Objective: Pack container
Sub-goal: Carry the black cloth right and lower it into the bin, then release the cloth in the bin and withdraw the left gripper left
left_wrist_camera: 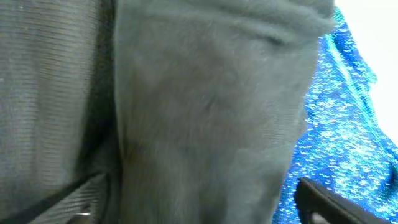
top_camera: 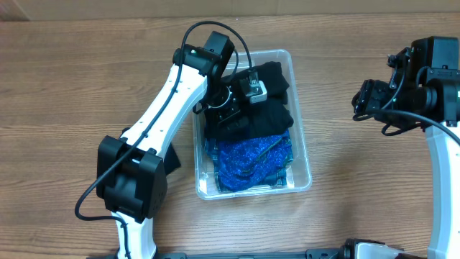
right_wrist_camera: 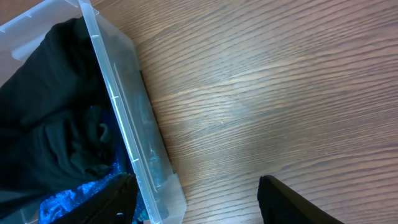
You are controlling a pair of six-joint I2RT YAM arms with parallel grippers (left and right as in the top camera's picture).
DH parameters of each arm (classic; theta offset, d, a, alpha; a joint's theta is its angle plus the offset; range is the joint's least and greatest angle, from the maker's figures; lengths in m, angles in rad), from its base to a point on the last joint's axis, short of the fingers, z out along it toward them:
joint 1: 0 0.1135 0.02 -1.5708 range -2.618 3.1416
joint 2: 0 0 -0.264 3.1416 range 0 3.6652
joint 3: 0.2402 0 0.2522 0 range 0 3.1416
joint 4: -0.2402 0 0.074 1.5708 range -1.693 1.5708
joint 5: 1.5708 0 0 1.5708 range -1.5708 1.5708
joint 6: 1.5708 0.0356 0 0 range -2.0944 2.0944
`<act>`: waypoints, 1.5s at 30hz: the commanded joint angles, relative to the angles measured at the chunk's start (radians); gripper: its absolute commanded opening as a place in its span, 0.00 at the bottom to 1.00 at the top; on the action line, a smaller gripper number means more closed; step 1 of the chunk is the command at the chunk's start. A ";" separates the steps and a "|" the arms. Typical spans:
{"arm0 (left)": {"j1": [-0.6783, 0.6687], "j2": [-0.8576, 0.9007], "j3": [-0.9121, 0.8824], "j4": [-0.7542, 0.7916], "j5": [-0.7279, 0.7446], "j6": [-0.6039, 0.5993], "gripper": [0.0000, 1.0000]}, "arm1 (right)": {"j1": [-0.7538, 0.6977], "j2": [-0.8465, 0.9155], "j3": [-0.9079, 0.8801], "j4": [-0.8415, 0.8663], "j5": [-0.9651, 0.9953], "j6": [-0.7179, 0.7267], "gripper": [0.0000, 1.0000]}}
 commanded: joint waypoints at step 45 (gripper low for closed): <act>-0.115 -0.106 0.132 0.000 -0.236 -0.454 0.79 | -0.004 0.000 0.002 0.002 -0.004 -0.008 0.66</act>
